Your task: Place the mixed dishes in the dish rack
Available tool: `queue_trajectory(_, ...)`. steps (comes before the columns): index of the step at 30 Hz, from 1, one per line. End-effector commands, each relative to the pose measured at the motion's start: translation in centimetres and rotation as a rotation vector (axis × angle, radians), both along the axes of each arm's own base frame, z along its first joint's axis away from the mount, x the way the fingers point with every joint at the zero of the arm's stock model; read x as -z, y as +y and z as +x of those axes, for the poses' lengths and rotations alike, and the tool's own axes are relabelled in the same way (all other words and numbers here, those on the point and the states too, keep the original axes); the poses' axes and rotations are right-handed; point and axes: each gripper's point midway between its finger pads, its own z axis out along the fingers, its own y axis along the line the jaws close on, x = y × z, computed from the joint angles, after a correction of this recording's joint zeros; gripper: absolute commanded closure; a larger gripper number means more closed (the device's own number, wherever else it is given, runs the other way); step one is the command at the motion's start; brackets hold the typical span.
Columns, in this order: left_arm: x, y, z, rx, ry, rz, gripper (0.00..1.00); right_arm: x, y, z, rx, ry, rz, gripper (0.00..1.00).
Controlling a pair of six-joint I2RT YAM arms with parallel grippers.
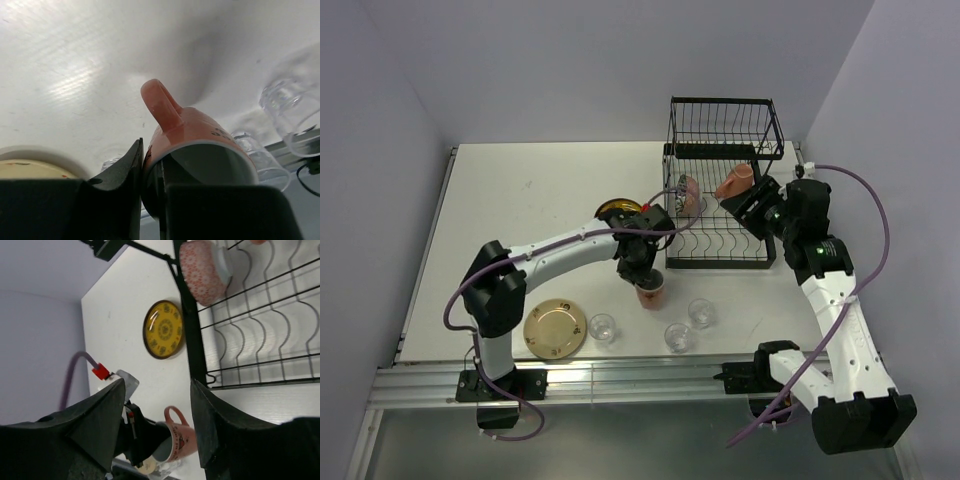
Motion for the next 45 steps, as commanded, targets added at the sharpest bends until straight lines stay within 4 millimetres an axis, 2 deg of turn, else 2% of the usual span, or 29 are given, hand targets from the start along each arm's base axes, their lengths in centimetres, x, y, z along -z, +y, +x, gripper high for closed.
queue_trajectory(1,-5.9,1.9,2.7,-0.053,-0.148,0.003,1.0,-2.6,2.0,-0.1,-0.119,-0.025,0.039,0.37)
queue_trajectory(3,-8.4,2.8,3.6,-0.106,-0.186,-0.04,1.0,-2.8,2.9,-0.1,-0.167,-0.013,0.065,0.36)
queue_trajectory(4,-10.8,3.7,4.4,-0.158,-0.216,-0.109,1.0,-2.8,3.3,-0.2,-0.191,-0.005,0.083,0.36)
queue_trajectory(5,-11.7,3.9,4.6,-0.176,-0.219,-0.155,1.0,-3.0,4.2,-0.7,-0.242,0.003,0.115,0.36)
queue_trajectory(6,-13.0,3.5,4.2,-0.172,-0.193,-0.244,1.0,-2.5,4.6,-0.9,-0.259,0.03,0.143,0.35)
queue_trajectory(7,-16.6,3.7,5.4,-0.202,-0.262,-0.393,1.0,-2.7,5.1,-1.1,-0.285,0.024,0.17,0.35)
queue_trajectory(8,-16.5,3.7,5.2,-0.203,-0.248,-0.453,1.0,-2.9,6.0,-1.9,-0.346,0.032,0.218,0.35)
queue_trajectory(9,-18.2,3.1,4.7,-0.175,-0.232,-0.567,1.0,-2.5,6.4,-2.4,-0.355,0.056,0.26,0.35)
queue_trajectory(10,-20.6,3.3,5.2,-0.194,-0.288,-0.709,1.0,-2.8,6.8,-2.5,-0.373,0.041,0.286,0.35)
queue_trajectory(11,-21.8,3.2,5.2,-0.187,-0.292,-0.79,1.0,-2.5,7.5,-3.3,-0.419,0.056,0.328,0.35)
queue_trajectory(12,-23.9,3.4,4.5,-0.2,-0.26,-0.903,1.0,-3.0,8.1,-3.8,-0.442,0.051,0.364,0.35)
queue_trajectory(15,-26.2,2.6,4.0,-0.223,-0.203,-1.105,1.0,-3.9,9.6,-4.6,-0.515,0.045,0.447,0.35)
queue_trajectory(16,-25.6,2.1,3.1,-0.209,-0.14,-1.15,1.0,-5.1,10.1,-4.4,-0.548,-0.01,0.471,0.35)
queue_trajectory(17,-27.9,1.6,3.2,-0.156,-0.183,-1.267,1.0,-5.2,10.6,-4.6,-0.563,0.001,0.506,0.35)
queue_trajectory(18,-29.5,1.4,2.6,-0.165,-0.142,-1.357,1.0,-5.7,11.1,-4.8,-0.57,0.039,0.571,0.35)
queue_trajectory(19,-28.8,1.1,2.1,-0.144,-0.103,-1.398,1.0,-6.4,12.0,-5.1,-0.601,0.035,0.595,0.35)
queue_trajectory(20,-31.4,1.1,1.6,-0.058,-0.165,-1.51,1.0,-7.2,12.5,-5.1,-0.602,0.061,0.647,0.35)
queue_trajectory(23,-32.1,0.4,1.1,0.015,-0.117,-1.593,1.0,-9.1,13.6,-5.5,-0.589,0.098,0.743,0.34)
queue_trajectory(24,-32.0,0.1,1.5,0.04,-0.142,-1.588,1.0,-10.1,13.5,-5.5,-0.579,0.065,0.769,0.34)
queue_trajectory(25,-32.3,0.1,1.6,0.06,-0.179,-1.583,1.0,-10.2,13.6,-5.6,-0.565,0.07,0.79,0.31)
queue_trajectory(27,-32.7,0.6,1.9,0.07,-0.293,-1.561,1.0,-11.5,13.1,-6.2,-0.54,0.053,0.838,0.18)
queue_trajectory(28,-32.9,0.8,2.0,0.074,-0.337,-1.555,1.0,-11.4,12.9,-6.2,-0.521,0.046,0.852,0.08)
queue_trajectory(30,-32.8,1.0,2.3,0.071,-0.386,-1.521,1.0,-11.9,12.9,-6.8,-0.538,0.04,0.886,0.03)
queue_trajectory(31,-33.1,1.0,2.4,0.077,-0.399,-1.516,1.0,-11.3,13.0,-6.9,-0.549,0.048,0.891,0.01)
queue_trajectory(35,-33.5,1.2,1.9,0.095,-0.441,-1.528,1.0,-11.3,12.9,-6.9,-0.546,0.026,0.937,0.0)
queue_trajectory(39,-33.4,1.3,2.1,0.08,-0.454,-1.525,1.0,-12.5,13.5,-7.1,-0.578,-0.001,0.923,0.0)
queue_trajectory(40,-33.2,1.2,2.2,0.078,-0.445,-1.526,1.0,-13.5,13.7,-7.2,-0.592,-0.014,0.914,0.0)
queue_trajectory(41,-33.3,1.1,2.2,0.082,-0.436,-1.534,1.0,-13.3,14.0,-7.0,-0.601,-0.011,0.897,0.0)
queue_trajectory(45,-32.8,0.8,2.3,0.076,-0.422,-1.531,1.0,-14.8,14.9,-7.5,-0.643,-0.034,0.915,0.01)
